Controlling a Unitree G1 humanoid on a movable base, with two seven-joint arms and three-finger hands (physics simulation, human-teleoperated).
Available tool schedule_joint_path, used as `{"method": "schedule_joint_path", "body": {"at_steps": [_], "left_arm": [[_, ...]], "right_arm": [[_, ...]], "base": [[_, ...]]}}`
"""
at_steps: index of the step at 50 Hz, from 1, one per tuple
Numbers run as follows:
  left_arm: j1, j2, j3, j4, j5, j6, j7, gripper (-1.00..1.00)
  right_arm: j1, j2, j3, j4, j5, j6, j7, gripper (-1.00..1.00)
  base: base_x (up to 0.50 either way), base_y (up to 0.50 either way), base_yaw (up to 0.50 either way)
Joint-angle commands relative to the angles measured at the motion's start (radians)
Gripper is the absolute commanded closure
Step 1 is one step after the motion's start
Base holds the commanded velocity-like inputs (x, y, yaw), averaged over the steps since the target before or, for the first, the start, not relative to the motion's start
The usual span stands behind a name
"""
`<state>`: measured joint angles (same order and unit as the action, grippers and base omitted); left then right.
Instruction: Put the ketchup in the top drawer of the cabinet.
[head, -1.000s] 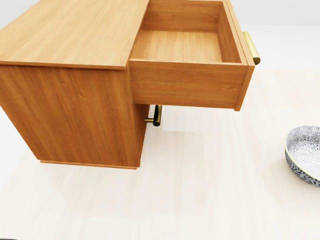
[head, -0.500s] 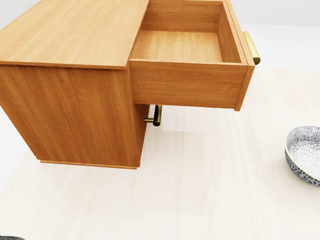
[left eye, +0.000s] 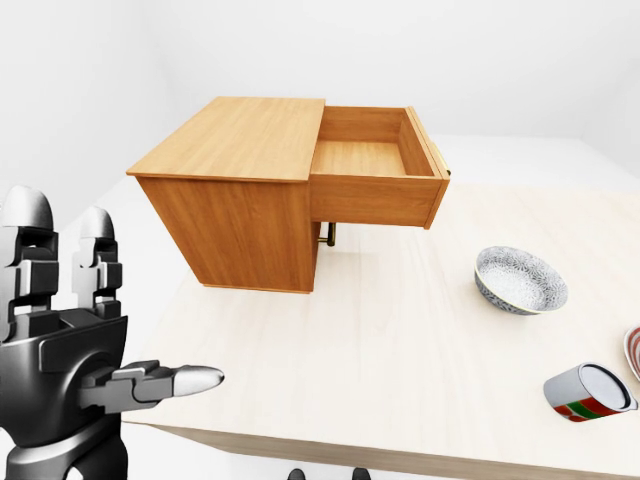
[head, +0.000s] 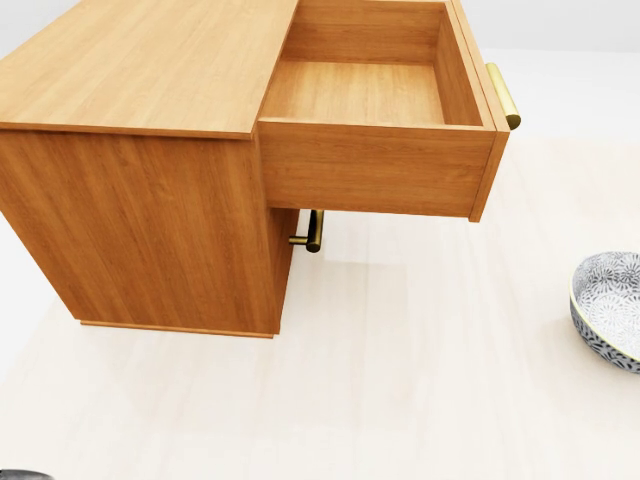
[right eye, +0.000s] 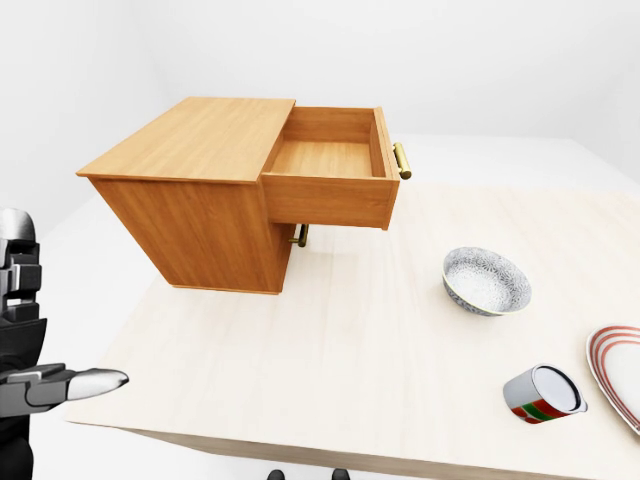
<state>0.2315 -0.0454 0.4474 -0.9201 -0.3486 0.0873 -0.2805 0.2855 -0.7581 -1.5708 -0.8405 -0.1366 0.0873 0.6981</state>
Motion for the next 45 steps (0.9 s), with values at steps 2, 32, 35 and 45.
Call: {"method": "schedule_joint_path", "body": {"at_steps": [2, 32, 35, 45], "left_arm": [[0.001, 0.003, 0.001, -0.003, -0.003, 0.000, 0.003, -1.00], [0.007, -0.004, -0.025, 0.015, 0.031, 0.000, 0.001, -1.00], [0.004, -0.001, -0.020, 0.009, 0.025, 0.000, 0.004, -1.00], [0.008, -0.005, -0.035, 0.015, 0.040, 0.000, 0.002, -1.00]], "right_arm": [[0.033, 0.055, 0.000, 0.015, -0.010, 0.000, 0.000, -1.00], [0.007, 0.349, 0.156, 0.014, -0.111, 0.000, 0.000, -1.00], [-0.005, 0.378, 0.183, 0.014, -0.139, 0.000, 0.000, -1.00], [-0.029, 0.468, 0.229, 0.078, -0.202, 0.000, 0.000, -1.00]], "base": [[0.00, 0.00, 0.00], [0.00, 0.00, 0.00], [0.00, 0.00, 0.00], [0.00, 0.00, 0.00]]}}
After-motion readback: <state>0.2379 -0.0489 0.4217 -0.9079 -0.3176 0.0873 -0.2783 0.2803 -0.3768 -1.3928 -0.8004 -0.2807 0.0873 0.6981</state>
